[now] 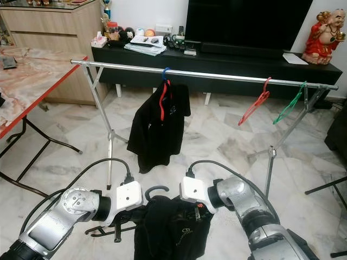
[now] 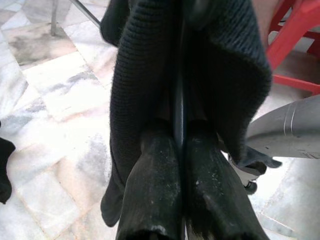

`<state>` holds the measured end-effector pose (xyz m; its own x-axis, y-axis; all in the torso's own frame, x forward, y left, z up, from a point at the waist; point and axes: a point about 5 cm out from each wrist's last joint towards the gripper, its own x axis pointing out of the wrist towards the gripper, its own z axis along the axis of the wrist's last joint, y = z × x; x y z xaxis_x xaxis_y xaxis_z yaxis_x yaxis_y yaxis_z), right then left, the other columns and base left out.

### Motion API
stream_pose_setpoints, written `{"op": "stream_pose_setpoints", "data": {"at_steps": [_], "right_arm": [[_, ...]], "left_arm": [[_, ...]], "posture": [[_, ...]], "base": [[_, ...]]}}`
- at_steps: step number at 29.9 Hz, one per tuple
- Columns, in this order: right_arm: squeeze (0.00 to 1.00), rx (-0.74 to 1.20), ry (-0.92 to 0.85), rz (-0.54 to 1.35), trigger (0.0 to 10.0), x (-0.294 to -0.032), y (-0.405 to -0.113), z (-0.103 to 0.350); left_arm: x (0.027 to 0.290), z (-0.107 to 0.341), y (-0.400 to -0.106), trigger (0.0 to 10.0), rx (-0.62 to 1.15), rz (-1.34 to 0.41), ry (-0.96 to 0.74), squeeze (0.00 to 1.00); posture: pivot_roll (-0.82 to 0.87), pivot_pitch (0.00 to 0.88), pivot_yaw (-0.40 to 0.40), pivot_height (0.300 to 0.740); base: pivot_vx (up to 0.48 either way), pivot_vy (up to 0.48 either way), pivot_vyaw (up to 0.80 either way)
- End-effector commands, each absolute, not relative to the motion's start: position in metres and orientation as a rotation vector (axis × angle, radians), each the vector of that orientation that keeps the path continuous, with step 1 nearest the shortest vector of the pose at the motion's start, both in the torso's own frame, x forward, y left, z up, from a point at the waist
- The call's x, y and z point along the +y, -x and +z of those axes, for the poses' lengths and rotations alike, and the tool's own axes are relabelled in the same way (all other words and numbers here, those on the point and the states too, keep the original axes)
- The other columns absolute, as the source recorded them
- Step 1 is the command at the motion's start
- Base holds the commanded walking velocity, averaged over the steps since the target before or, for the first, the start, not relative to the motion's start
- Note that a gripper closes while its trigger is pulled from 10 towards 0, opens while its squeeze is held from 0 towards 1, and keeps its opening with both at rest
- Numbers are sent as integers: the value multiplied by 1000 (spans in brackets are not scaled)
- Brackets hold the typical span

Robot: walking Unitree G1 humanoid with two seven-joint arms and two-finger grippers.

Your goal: Hang hanger

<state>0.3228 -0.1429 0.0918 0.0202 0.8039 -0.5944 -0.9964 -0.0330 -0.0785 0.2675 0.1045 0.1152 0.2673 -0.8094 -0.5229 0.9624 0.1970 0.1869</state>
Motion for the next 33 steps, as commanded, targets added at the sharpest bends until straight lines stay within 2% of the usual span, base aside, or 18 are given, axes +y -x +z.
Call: {"op": "stream_pose_setpoints", "data": {"at_steps": [1,21,22,23,24,33], "right_arm": [[0,434,558,1543,0,-141,-322,92],[0,444,540,1544,0,-142,-321,90],[0,443,541,1535,0,-142,-321,90],[0,442,542,1529,0,-142,-321,90],[0,443,543,1525,0,-143,-321,90],[0,493,590,1504,0,-146,-319,82]], "left_arm": [[95,134,-270,10000,248,-1299,-536,0],[92,143,-275,10000,195,-1302,-511,0],[92,144,-276,10000,192,-1296,-501,208],[92,144,-276,10000,191,-1291,-495,208],[94,142,-275,10000,203,-1295,-492,1000],[106,132,-269,10000,268,-1315,-513,1000]], "posture": [[120,6,-81,740],[120,15,-82,740],[120,15,-82,740],[120,15,-82,740],[120,16,-82,740],[125,17,-86,740]], "base": [[0,0,0],[0,0,0],[0,0,0],[0,0,0],[0,0,0],[0,0,0]]}}
